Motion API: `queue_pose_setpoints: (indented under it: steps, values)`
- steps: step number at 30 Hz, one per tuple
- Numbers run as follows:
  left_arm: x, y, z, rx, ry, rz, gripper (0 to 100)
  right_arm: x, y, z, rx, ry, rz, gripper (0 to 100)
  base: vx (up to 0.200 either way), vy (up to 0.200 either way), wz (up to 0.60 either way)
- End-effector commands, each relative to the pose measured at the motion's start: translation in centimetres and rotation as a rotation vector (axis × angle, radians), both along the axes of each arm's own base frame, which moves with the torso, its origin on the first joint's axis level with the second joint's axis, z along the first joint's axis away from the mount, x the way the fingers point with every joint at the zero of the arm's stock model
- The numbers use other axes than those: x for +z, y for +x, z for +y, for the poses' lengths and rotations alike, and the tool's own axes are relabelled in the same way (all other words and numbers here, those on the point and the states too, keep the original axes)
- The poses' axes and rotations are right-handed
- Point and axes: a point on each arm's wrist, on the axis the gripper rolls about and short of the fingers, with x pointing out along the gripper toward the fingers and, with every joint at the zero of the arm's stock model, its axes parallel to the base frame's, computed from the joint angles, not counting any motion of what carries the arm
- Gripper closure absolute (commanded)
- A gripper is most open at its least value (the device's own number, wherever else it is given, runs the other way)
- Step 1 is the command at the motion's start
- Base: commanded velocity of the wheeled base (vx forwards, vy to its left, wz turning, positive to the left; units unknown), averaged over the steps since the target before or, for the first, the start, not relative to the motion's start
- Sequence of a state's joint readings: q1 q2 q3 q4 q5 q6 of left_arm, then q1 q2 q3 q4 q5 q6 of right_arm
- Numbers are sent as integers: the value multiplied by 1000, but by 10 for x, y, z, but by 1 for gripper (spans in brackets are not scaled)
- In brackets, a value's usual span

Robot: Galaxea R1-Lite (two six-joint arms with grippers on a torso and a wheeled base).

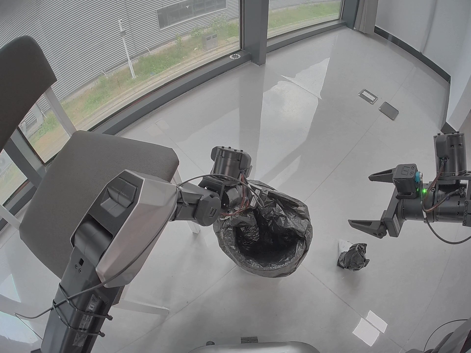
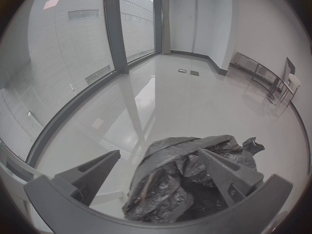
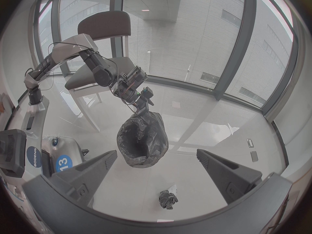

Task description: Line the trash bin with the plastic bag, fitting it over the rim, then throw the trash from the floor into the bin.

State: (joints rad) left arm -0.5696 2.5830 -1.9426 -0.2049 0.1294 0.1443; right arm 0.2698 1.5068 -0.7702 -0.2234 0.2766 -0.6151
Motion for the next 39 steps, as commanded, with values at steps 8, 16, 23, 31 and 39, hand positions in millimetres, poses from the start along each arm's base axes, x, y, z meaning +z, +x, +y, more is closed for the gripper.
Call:
queue_pose_setpoints:
  steps: [8, 16, 23, 31, 39]
  values:
    - [-6, -13, 1, 23, 33, 42, 0, -2, 3, 1, 0, -2, 10, 0, 0, 0, 0]
    - [-27, -5, -4, 15, 41, 56, 0, -4, 7, 2, 1, -1, 8, 0, 0, 0, 0]
    - [-23, 5, -6, 34, 9, 23, 0, -4, 7, 2, 2, 0, 7, 0, 0, 0, 0]
    - [-38, 14, 5, 81, -12, 64, 0, -3, 7, 1, -2, 1, 2, 0, 0, 0, 0]
    - [-62, 14, 2, 141, -96, 152, 0, -3, 4, 0, -2, 1, 0, 0, 0, 0, 0]
